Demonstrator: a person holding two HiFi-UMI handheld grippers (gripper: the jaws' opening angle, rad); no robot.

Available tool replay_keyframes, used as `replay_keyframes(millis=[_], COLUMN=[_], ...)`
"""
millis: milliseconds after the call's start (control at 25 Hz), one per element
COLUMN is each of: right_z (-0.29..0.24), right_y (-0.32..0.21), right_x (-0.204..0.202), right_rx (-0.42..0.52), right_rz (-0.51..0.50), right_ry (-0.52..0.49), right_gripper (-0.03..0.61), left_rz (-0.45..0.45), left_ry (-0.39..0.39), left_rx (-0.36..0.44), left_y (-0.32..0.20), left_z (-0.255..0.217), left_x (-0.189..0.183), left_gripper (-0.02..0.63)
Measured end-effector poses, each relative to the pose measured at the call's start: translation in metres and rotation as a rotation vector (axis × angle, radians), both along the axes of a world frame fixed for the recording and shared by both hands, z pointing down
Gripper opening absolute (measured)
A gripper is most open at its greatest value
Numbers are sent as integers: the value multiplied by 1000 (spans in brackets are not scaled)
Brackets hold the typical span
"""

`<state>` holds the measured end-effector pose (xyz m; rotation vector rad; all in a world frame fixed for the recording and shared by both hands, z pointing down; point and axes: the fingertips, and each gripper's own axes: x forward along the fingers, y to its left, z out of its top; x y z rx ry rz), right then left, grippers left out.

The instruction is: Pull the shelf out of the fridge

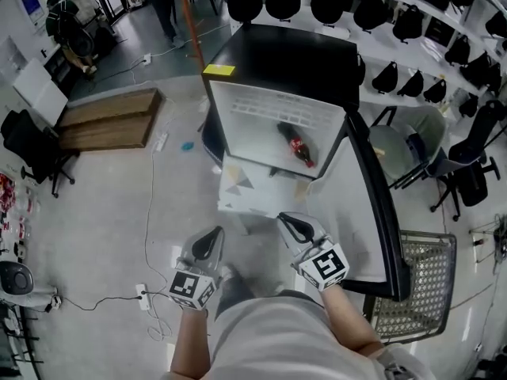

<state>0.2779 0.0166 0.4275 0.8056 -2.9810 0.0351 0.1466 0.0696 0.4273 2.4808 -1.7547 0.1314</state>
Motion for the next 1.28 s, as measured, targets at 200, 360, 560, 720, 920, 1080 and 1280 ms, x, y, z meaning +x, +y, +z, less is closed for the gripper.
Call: replay_keyframes(millis=[200,360,560,720,920,1080,1280], right_z=[5,5,8,9,16,20,24], right_y=[-27,-53,-91,-116,-142,-164,-185], right_x=[-14,-35,-66,-94,-124,-141,-153], right_rx=[-6,-3,-14,-31,-45,-44,-31], right_rz=[13,39,78,112,168,236,337], right_ry=[15,38,72,87,112,133,176], right_gripper=[21,21,21,21,21,21,21], left_rz=[-2,20,52,98,153,218,296], left_ry=[51,79,110,119,111,92,91], left_rx=[11,8,11,5,-11,-32,-53], left_y=[-29,-61,-104,-135,-167,-188,-209], left_z=[1,2,3,4,12,21,28], left_x=[-21,-48,-85,-113,-142,-159,-178], left_gripper=[9,9,9,9,9,9,9])
